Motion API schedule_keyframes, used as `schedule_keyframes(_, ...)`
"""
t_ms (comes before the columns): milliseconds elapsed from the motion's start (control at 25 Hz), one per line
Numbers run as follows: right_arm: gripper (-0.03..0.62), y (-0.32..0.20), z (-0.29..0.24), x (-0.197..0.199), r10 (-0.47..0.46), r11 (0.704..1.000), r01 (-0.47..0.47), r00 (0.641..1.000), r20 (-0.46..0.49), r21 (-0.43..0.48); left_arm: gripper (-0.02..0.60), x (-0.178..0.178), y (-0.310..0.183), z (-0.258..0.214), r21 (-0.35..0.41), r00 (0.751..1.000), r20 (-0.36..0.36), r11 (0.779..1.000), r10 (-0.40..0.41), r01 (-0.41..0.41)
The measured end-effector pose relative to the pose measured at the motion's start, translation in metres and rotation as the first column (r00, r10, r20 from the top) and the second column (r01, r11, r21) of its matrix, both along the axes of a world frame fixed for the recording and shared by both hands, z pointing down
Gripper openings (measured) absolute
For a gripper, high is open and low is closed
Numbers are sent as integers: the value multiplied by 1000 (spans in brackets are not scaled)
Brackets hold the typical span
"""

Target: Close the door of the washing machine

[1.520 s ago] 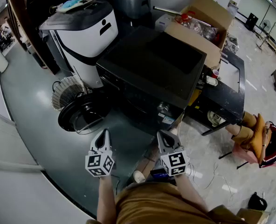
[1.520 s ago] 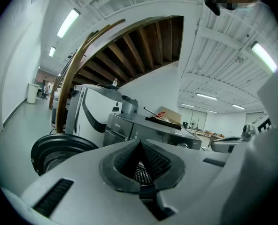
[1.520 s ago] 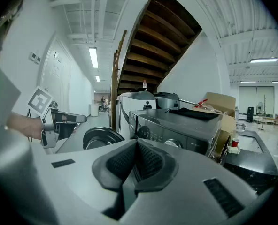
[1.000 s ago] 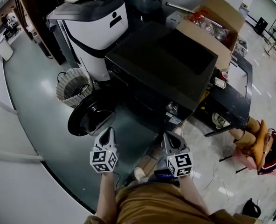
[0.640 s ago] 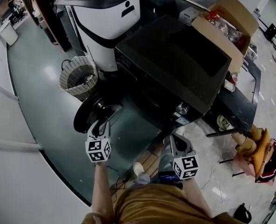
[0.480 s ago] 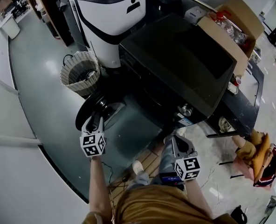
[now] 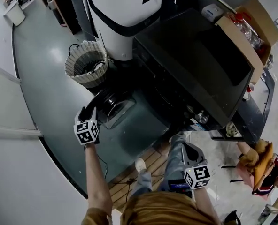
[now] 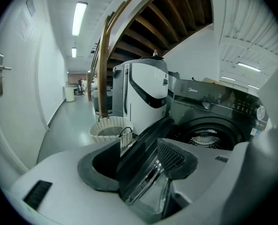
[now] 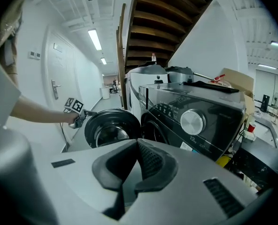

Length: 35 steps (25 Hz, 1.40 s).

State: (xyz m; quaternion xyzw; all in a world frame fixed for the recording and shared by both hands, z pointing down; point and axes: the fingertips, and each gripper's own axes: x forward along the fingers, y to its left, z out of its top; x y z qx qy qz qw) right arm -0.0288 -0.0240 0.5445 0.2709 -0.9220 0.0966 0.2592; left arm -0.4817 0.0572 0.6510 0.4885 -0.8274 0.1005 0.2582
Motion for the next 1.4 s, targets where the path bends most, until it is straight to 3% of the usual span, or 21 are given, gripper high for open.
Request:
schedule_keyframes(160, 12, 2, 6, -2, -28, 999, 28, 999, -24, -26, 272, -18, -1, 16, 5, 998, -62, 1000, -12, 12)
schedule_keyframes(280, 12, 0, 9, -8, -56, 998, 55, 998, -30, -43, 265, -21, -9, 20, -11, 994, -105, 1000, 25, -27)
schedule_keyframes(680, 12, -3, 15, -13, -79, 995, 79, 997, -8, -63, 261, -18, -10, 24, -14, 993, -109, 999, 45, -47)
schedule_keyframes(1400, 12, 6, 0, 1, -39, 997, 42, 998, 52, -58, 256, 6, -4, 21, -44, 992, -123, 999, 6, -11)
